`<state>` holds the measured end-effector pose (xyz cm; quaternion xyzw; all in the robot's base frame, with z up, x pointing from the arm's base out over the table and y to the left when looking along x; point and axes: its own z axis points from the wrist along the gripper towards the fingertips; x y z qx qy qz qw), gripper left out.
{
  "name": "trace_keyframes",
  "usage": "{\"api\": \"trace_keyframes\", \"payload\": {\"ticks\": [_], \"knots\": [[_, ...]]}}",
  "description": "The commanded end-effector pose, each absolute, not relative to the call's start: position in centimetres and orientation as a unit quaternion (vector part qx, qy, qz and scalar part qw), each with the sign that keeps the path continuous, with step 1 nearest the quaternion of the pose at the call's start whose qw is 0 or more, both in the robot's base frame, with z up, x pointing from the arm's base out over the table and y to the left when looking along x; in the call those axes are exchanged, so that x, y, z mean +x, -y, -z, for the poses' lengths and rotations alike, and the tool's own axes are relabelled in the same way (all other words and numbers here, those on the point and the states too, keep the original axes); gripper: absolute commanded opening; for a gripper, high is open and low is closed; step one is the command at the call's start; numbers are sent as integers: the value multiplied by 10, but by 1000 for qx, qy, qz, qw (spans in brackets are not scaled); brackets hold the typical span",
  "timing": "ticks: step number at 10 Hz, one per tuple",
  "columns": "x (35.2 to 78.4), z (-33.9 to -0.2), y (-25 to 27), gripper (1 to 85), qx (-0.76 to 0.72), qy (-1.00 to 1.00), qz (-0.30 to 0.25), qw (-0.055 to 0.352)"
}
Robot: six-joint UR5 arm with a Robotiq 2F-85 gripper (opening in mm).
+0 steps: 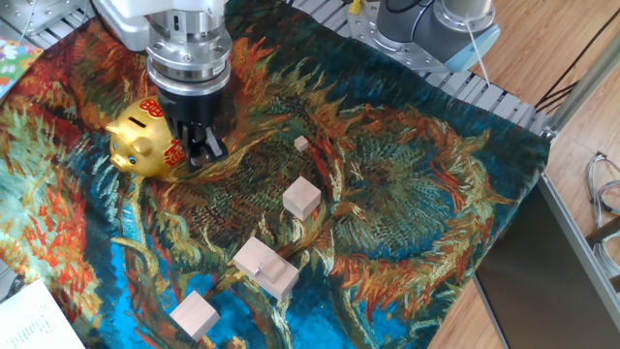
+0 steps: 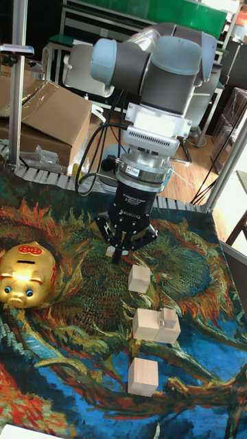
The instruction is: Drop coins into a piggy bank
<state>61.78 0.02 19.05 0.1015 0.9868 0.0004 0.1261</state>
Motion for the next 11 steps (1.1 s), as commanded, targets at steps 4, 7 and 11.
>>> {"api": "trace_keyframes", "payload": {"ticks": [4,7,11], "knots": [[639,-197,-16,13,134,-979,-22,151],[627,-193,-23,13,159,-980,-32,117],[629,-191,-41,13,129,-984,-57,112]]}}
